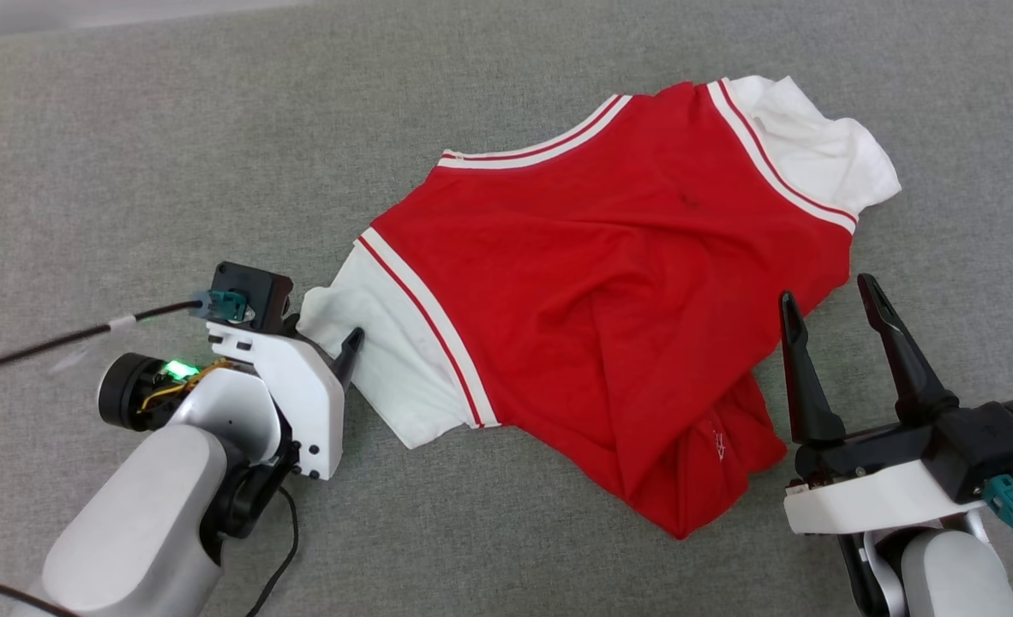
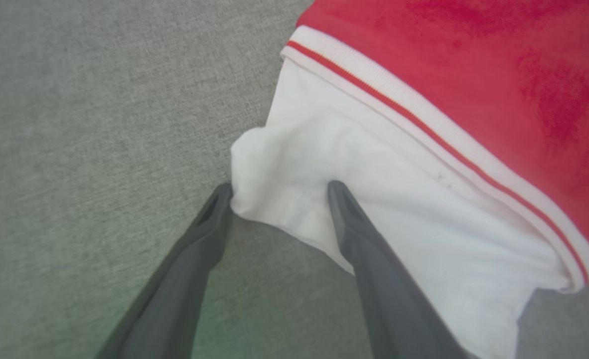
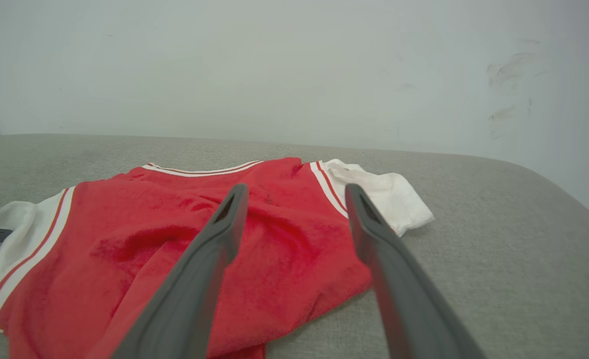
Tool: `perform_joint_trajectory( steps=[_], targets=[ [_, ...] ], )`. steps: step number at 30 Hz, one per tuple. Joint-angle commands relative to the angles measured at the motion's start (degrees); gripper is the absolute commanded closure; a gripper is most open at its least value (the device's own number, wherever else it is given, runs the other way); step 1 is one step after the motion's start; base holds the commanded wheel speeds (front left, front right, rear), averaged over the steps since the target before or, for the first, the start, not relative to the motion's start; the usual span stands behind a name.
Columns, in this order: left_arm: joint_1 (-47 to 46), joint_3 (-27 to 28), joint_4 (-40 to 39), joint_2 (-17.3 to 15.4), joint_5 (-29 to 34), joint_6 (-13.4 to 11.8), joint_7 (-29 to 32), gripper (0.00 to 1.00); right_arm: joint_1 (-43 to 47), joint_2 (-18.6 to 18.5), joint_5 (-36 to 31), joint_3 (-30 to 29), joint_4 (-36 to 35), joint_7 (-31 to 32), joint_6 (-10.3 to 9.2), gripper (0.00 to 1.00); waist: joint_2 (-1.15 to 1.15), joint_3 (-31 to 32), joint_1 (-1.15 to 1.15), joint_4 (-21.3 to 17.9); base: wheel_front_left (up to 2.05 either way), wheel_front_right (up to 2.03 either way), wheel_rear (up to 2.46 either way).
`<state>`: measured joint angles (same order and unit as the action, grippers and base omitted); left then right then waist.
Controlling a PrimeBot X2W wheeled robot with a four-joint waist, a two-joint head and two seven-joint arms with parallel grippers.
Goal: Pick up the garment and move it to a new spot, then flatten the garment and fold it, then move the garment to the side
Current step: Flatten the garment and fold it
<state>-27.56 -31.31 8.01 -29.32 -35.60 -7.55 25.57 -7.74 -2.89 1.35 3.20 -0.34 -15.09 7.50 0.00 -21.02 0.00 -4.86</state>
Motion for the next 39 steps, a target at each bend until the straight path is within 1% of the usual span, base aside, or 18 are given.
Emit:
perform_joint_trajectory(
  steps=[1,2,5,9,10,18,21,24,25,26,29,33,36,39],
  targets=[
    [-0.2,-0.7,2.1,0.6,0.0,0.4,0.0,0.60,-0.8,0.0,0.3,0.1,-0.3,-0.1,-0.02,0.00,0.00,-0.6,0.00,-0.2,0.00,0.00,0.00],
    [-0.1,-0.8,2.9,0.7,-0.2,0.6,-0.2,1.00,-0.9,0.0,0.3,0.2,-0.3,-0.1,-0.02,0.00,0.00,-0.7,0.00,-0.1,0.00,0.00,0.00],
    [0.3,-1.0,4.6,1.0,-0.4,1.2,-1.3,1.00,-0.9,0.0,0.4,0.2,0.0,-0.1,-0.02,0.00,0.00,-0.8,0.00,0.0,0.00,0.00,0.00],
    [0.2,1.0,5.2,0.6,-0.1,0.7,-5.3,1.00,-1.2,0.0,0.5,0.2,0.5,-0.1,-0.02,0.00,0.00,0.3,0.00,0.4,0.00,0.00,0.00],
    [0.2,1.0,5.2,0.6,-0.1,0.7,-5.3,1.00,-1.2,0.0,0.5,0.2,0.5,-0.1,-0.02,0.00,0.00,0.3,0.00,0.4,0.00,0.00,0.00],
    [-0.9,7.2,4.5,-2.7,1.0,-2.7,-14.6,1.00,-0.5,0.0,1.0,0.3,1.7,-0.1,-0.02,0.00,0.00,3.4,0.00,0.9,0.00,0.00,0.00],
    [-0.1,8.4,5.4,-3.6,0.4,-2.8,-15.6,1.00,-0.3,0.0,1.2,0.3,2.1,-0.1,-0.02,0.00,0.00,4.0,0.00,1.0,0.00,0.00,0.00],
    [0.6,8.8,7.5,-4.5,1.2,-3.5,-16.9,0.99,-0.3,0.0,1.4,0.3,2.6,-0.1,-0.02,0.00,0.00,4.3,0.00,1.0,0.00,0.00,0.00],
    [1.0,8.6,8.3,-4.5,1.5,-3.5,-17.4,0.24,-0.2,0.0,1.4,0.4,2.7,-0.1,-0.02,0.00,0.00,4.4,0.00,1.0,0.00,0.00,0.00],
    [1.3,8.3,8.6,-4.4,1.7,-3.2,-18.1,0.00,-0.1,0.0,1.3,0.4,2.8,-0.1,-0.02,0.00,0.00,4.6,0.00,1.0,0.00,0.00,0.00],
    [2.2,8.6,9.2,-3.2,1.9,-2.7,-22.8,0.00,0.3,0.0,1.1,0.0,3.3,-0.1,-0.02,0.00,0.00,5.4,0.00,1.3,0.00,0.00,0.00],
    [3.7,8.5,8.6,-2.2,3.6,-2.1,-31.1,0.00,0.6,0.0,0.4,-0.8,3.4,-0.1,-0.02,0.00,0.00,7.1,0.00,2.1,0.00,0.00,0.00],
    [5.4,8.3,7.2,-1.7,5.3,-2.5,-36.8,0.00,1.0,0.0,-0.2,-1.5,3.3,-0.1,-0.02,0.00,0.00,8.7,0.00,2.8,0.00,0.00,0.00],
    [7.9,9.2,4.3,-1.2,6.8,-3.6,-39.9,0.00,1.2,0.0,-0.8,-2.1,3.2,-0.1,-0.02,0.00,0.00,10.3,0.00,3.7,0.00,0.00,0.00]
  ],
)
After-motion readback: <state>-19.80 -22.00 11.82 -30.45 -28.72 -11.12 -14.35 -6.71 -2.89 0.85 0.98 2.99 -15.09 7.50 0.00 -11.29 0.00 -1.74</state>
